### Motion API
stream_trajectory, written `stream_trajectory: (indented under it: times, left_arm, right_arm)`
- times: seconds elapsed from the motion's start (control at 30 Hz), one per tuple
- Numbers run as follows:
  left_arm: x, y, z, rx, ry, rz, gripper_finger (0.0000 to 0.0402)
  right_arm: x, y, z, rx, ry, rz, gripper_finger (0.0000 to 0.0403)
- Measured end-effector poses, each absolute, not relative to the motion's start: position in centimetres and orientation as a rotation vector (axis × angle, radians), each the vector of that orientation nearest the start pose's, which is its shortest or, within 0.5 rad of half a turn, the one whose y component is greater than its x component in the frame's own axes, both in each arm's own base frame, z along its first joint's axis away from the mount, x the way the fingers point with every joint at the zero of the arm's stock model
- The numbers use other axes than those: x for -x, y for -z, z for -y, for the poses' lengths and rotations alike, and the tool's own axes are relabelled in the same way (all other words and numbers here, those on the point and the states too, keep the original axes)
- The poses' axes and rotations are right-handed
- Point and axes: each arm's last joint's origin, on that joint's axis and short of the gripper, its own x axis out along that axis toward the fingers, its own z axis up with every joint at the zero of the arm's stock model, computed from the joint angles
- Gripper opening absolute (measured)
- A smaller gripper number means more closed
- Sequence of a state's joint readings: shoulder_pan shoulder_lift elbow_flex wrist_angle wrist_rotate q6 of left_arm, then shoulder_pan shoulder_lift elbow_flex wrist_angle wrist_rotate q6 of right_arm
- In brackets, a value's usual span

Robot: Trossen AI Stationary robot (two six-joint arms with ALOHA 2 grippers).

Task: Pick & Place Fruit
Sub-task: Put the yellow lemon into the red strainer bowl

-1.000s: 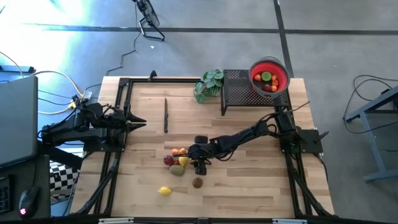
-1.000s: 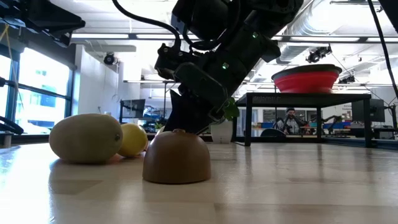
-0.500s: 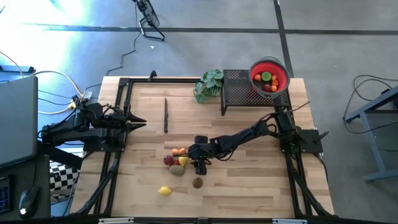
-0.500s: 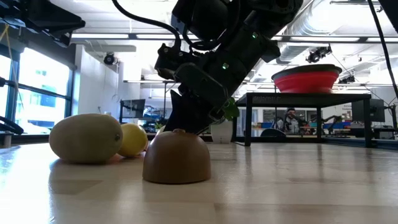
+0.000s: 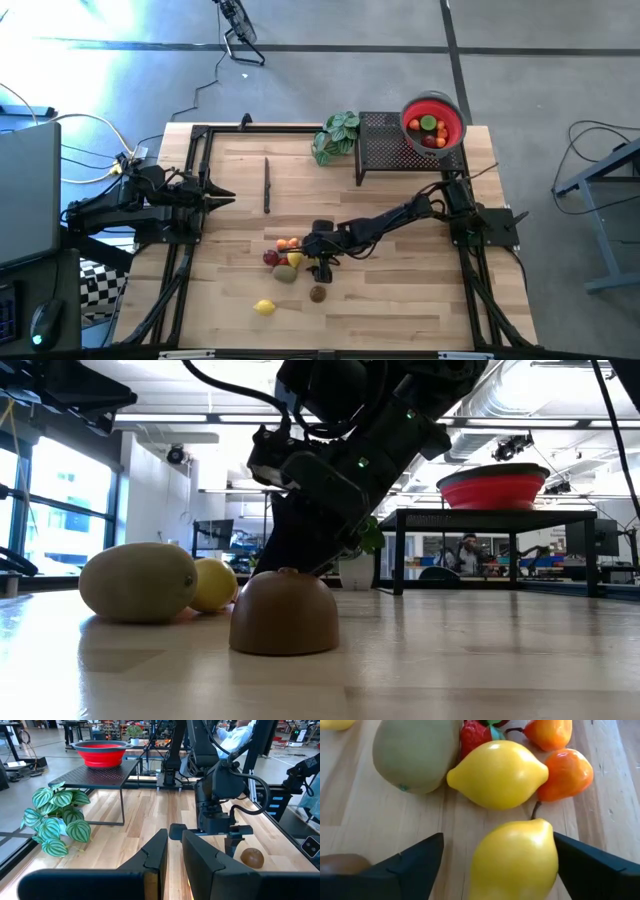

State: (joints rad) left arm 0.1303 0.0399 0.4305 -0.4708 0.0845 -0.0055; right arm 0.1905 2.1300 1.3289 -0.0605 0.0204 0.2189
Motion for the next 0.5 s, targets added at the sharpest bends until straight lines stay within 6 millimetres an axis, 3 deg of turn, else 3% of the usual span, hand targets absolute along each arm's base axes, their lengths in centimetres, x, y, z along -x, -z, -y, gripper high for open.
stream_trajectory:
  times: [0.2, 0.5]
  left_arm:
    - [-5.60, -25.51, -0.49, 0.014, -0.046, -0.079, 0.0054]
    - [-5.60, -25.51, -0.49, 0.014, -0.046, -0.079, 0.0054]
  right_arm:
    - [-42.89, -11.97, -8.13, -0.124, -0.053, -0.870, 0.0348]
    - [-42.82, -11.90, -7.91, -0.183, 0.002, -0.885, 0.0298]
